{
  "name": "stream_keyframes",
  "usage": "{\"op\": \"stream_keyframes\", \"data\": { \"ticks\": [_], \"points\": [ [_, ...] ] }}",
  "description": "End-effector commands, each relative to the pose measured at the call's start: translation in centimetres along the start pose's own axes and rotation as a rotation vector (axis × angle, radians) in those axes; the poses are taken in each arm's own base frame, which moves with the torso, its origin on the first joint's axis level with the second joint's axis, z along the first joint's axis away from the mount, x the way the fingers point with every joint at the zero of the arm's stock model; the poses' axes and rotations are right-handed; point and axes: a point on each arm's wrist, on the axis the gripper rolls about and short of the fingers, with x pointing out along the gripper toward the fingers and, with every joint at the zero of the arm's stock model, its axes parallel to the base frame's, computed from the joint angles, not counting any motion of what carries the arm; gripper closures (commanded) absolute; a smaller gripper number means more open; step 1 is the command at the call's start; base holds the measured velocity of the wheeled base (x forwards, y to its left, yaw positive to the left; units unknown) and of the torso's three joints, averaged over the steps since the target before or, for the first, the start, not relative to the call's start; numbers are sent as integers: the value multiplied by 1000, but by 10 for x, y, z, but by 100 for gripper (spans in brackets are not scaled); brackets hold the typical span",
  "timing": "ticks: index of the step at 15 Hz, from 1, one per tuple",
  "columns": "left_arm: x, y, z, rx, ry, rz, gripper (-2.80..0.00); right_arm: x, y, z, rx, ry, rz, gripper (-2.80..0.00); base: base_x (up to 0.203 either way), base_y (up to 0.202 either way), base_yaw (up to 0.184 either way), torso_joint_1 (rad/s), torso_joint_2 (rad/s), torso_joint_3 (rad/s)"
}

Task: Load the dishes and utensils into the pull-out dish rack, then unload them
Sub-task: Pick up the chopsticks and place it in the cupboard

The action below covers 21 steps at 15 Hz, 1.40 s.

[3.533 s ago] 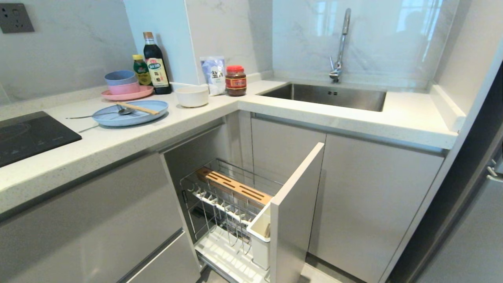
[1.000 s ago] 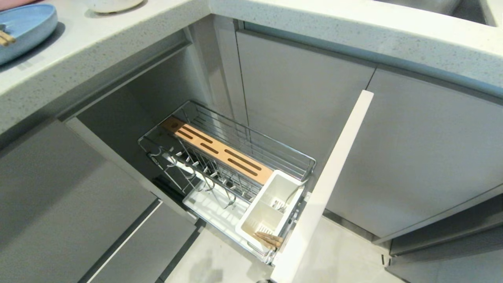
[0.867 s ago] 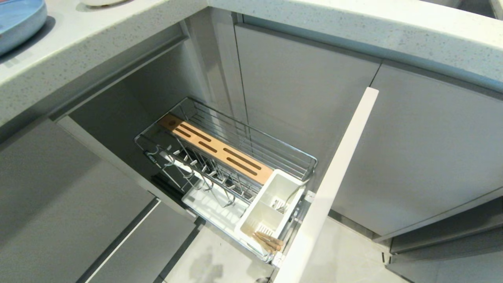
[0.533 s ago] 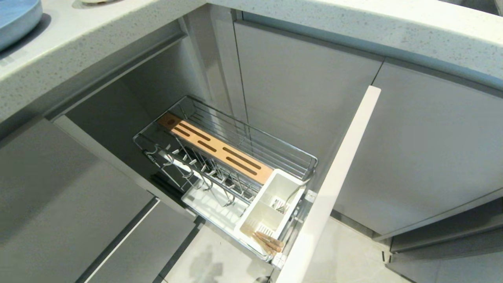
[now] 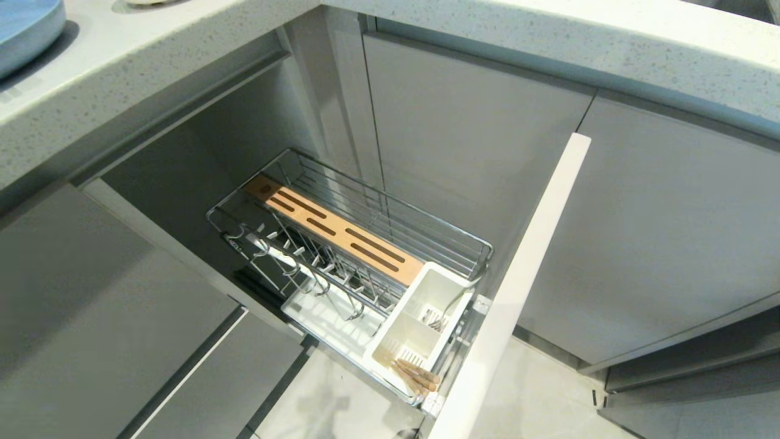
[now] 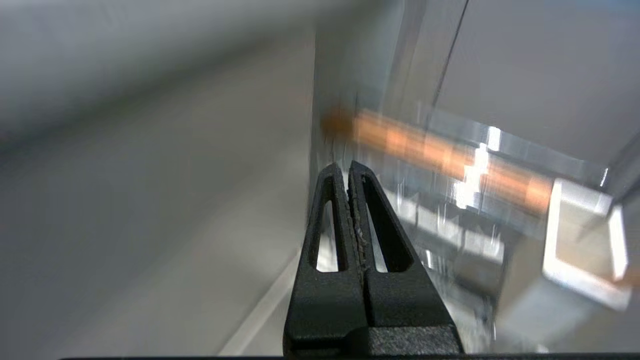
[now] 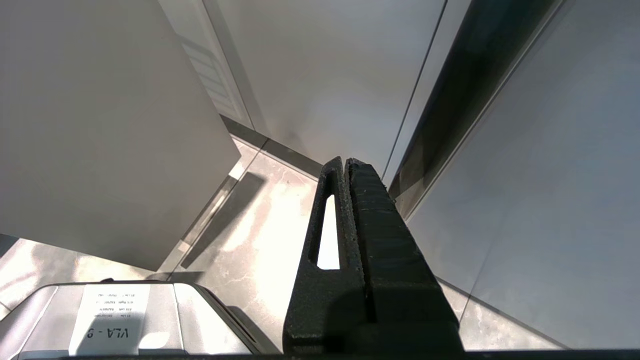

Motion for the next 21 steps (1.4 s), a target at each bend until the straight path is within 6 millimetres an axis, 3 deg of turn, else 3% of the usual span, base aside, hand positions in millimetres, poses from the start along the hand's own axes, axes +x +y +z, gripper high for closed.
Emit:
{"op": "stream_keyframes", "data": {
  "ticks": [1, 3, 4, 6, 9, 12, 16, 19, 21],
  "points": [
    [-12, 0, 53, 29, -80, 2, 0, 0, 0, 0, 2, -3, 0, 0, 0, 0, 0, 0, 0, 0],
    [-17, -1, 105, 55, -105, 4, 0, 0, 0, 0, 1, -3, 0, 0, 0, 0, 0, 0, 0, 0],
    [-10, -1, 130, 65, -102, 4, 0, 0, 0, 0, 0, -3, 0, 0, 0, 0, 0, 0, 0, 0],
    [27, -3, 169, 72, -47, 7, 0, 0, 0, 0, 1, -3, 0, 0, 0, 0, 0, 0, 0, 0],
    [94, -4, 208, 45, -24, 41, 0, 0, 0, 0, 1, -3, 0, 0, 0, 0, 0, 0, 0, 0],
    [152, -3, 223, -71, -12, 96, 0, 0, 0, 0, 1, -3, 0, 0, 0, 0, 0, 0, 0, 0],
    [206, 3, 218, -223, 25, 202, 0, 0, 0, 0, 0, -3, 0, 0, 0, 0, 0, 0, 0, 0],
    [232, 7, 218, -283, 7, 335, 0, 0, 0, 0, 0, -2, 0, 0, 0, 0, 0, 0, 0, 0],
    [235, 5, 221, -328, 15, 364, 0, 0, 0, 0, 2, -3, 0, 0, 0, 0, 0, 0, 0, 0]
  ]
}}
